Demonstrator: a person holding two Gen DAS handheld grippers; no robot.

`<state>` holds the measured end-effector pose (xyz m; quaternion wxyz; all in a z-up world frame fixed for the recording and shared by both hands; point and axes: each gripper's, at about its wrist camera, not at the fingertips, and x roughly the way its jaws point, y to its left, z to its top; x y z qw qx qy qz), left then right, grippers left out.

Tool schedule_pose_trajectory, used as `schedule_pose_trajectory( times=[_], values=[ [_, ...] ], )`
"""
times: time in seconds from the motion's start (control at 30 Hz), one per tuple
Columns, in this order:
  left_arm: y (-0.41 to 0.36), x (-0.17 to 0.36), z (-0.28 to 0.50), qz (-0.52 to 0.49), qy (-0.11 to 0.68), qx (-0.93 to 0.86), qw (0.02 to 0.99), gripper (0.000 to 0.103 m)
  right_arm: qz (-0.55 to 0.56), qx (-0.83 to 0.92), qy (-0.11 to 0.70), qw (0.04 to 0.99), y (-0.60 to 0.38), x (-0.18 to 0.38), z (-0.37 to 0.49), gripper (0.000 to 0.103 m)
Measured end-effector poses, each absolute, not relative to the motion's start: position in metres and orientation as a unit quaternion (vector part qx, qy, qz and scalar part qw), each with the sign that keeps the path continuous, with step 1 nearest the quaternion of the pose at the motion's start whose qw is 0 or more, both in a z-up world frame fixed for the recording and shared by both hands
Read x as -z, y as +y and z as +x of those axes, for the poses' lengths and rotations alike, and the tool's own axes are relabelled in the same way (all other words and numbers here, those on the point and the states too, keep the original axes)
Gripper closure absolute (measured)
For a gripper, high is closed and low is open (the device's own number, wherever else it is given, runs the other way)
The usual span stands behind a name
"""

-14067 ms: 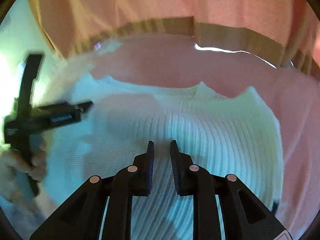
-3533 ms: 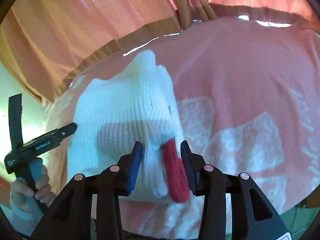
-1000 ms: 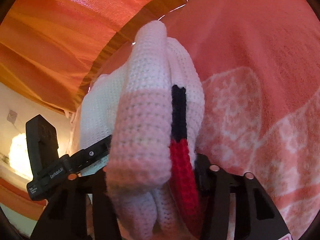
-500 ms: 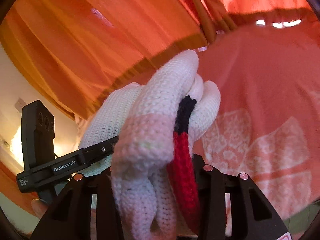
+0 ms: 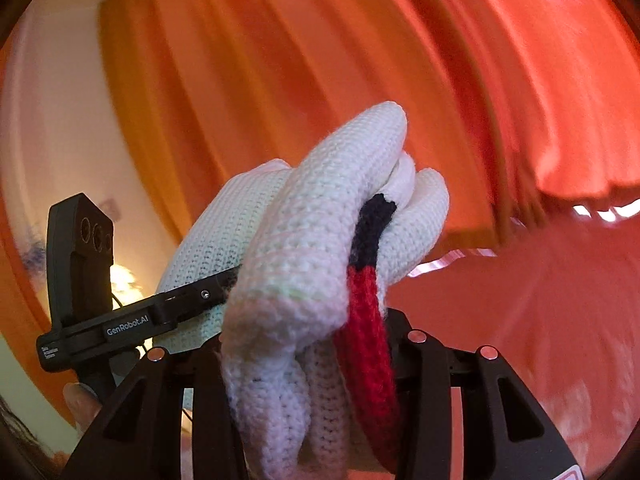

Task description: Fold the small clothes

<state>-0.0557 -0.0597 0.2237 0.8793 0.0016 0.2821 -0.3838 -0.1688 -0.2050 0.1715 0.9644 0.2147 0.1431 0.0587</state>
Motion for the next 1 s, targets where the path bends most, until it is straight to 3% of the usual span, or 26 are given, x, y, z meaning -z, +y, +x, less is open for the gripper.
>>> schedule_pose_trajectory(
  times=[0.2, 0.3, 0.37, 0.43, 0.47, 0.5, 0.53, 0.73, 0.8, 0.87, 0.93, 1.0],
  values=[
    [-0.021, -0.228, -0.011, -0.010, 0.241, 0.357, 0.902, 0.047, 0.194, -0.096, 0.142, 0.966, -0.186, -0.170, -0.105, 0.058],
    [-0.009, -0.187, 0.034, -0.013, 0.265, 0.327, 0.907, 0.031, 0.207, -0.113, 0.187, 0.954, -0.185, -0.125, -0.044, 0.044],
    [0.000, -0.133, 0.073, -0.022, 0.290, 0.275, 0.916, 0.018, 0.209, -0.108, 0.252, 0.939, -0.187, -0.067, -0.002, 0.040],
    [0.009, -0.071, 0.109, -0.007, 0.348, 0.196, 0.917, 0.016, 0.206, -0.070, 0.333, 0.917, -0.195, -0.014, 0.032, 0.047],
    [0.015, -0.048, 0.123, 0.001, 0.389, 0.168, 0.906, 0.022, 0.210, -0.047, 0.363, 0.907, -0.201, 0.008, 0.039, 0.057],
    [0.019, -0.035, 0.132, 0.002, 0.423, 0.150, 0.894, 0.035, 0.220, -0.037, 0.378, 0.898, -0.207, 0.022, 0.041, 0.061],
    [0.027, -0.025, 0.139, -0.015, 0.454, 0.150, 0.878, 0.035, 0.244, -0.040, 0.382, 0.891, -0.211, 0.027, 0.039, 0.061],
    [0.031, -0.039, 0.127, -0.022, 0.406, 0.162, 0.899, 0.026, 0.155, -0.065, 0.327, 0.930, -0.179, -0.012, 0.040, 0.069],
    [0.019, -0.031, 0.129, -0.006, 0.418, 0.171, 0.892, 0.026, 0.156, -0.068, 0.348, 0.922, -0.173, 0.001, 0.055, 0.093],
    [0.009, -0.021, 0.126, 0.010, 0.429, 0.174, 0.886, 0.026, 0.143, -0.054, 0.402, 0.903, -0.164, 0.019, 0.060, 0.103],
    [0.000, -0.001, 0.130, 0.045, 0.453, 0.163, 0.876, 0.026, 0.143, -0.031, 0.448, 0.882, -0.170, 0.053, 0.068, 0.103],
    [-0.008, 0.011, 0.126, 0.078, 0.464, 0.148, 0.870, 0.026, 0.150, -0.031, 0.441, 0.884, -0.173, 0.046, 0.064, 0.103]
  ],
)
